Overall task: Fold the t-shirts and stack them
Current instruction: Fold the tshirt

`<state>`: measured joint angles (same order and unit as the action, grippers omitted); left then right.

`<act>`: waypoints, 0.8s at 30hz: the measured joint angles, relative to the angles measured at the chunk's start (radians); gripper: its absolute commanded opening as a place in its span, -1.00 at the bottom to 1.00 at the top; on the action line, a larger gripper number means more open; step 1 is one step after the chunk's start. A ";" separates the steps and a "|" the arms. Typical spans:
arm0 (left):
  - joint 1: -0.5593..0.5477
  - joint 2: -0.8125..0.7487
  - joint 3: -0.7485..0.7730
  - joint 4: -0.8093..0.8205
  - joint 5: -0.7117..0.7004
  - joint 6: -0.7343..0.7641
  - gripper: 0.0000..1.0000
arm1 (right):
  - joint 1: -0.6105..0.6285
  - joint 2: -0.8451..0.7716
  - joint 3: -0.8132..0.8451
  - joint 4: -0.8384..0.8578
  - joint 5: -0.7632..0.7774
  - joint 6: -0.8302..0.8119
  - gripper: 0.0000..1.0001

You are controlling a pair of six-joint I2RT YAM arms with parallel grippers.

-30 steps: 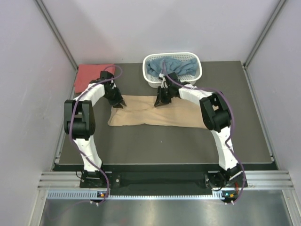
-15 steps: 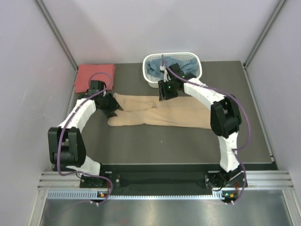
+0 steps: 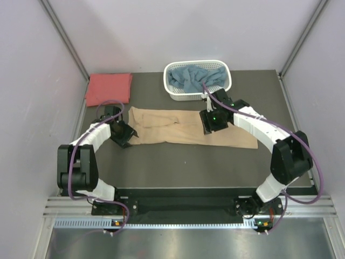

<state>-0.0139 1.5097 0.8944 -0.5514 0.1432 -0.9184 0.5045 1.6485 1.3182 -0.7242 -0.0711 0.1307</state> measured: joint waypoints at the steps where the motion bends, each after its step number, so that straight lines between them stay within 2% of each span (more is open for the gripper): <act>1: 0.000 0.006 0.000 0.007 -0.008 -0.004 0.17 | -0.004 -0.021 -0.032 -0.002 0.003 0.000 0.13; 6: 0.002 0.040 -0.002 0.011 -0.034 -0.025 0.18 | -0.050 -0.101 -0.134 -0.004 0.010 0.003 0.15; 16: 0.002 0.049 -0.024 0.016 -0.090 -0.041 0.18 | -0.161 -0.149 -0.146 0.006 -0.036 0.004 0.16; 24: 0.041 0.075 -0.009 0.035 -0.132 -0.009 -0.03 | -0.167 -0.149 -0.148 -0.002 -0.042 -0.002 0.18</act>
<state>0.0269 1.5848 0.8852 -0.5163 0.0109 -0.9272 0.3378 1.4994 1.1698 -0.7258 -0.1135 0.1291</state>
